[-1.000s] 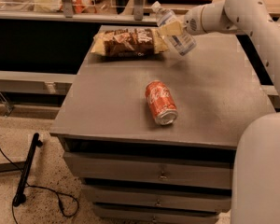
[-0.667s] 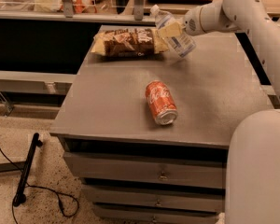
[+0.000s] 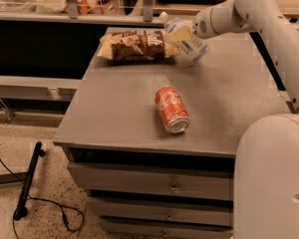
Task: Move blue plastic bottle near brown chip bag
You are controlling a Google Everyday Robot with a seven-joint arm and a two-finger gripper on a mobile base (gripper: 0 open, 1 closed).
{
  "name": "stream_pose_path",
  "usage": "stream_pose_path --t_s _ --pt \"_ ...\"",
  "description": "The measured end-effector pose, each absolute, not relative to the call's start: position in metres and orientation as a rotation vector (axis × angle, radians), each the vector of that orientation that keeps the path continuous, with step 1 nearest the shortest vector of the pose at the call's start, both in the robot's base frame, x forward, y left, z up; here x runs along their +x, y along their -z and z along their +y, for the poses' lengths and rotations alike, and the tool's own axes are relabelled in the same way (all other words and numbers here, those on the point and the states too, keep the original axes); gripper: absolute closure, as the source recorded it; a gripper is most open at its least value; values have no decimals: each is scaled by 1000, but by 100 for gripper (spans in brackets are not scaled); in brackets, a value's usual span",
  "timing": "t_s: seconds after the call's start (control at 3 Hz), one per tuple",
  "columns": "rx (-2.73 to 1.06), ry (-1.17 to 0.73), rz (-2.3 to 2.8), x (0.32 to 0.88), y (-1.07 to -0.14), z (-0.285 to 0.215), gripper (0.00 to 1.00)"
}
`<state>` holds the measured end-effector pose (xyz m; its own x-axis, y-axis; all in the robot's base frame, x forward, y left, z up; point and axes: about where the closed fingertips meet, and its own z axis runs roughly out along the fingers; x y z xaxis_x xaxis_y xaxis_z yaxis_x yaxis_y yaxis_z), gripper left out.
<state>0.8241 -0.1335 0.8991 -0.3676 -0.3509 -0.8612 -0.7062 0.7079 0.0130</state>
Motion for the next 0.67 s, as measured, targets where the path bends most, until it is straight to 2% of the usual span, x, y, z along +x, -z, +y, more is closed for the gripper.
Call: stream_pose_path --t_s 0.33,0.67 --pt "-829 -490 1997 821 -898 -131 0" --pt "-867 -500 2002 815 -903 -135 0"
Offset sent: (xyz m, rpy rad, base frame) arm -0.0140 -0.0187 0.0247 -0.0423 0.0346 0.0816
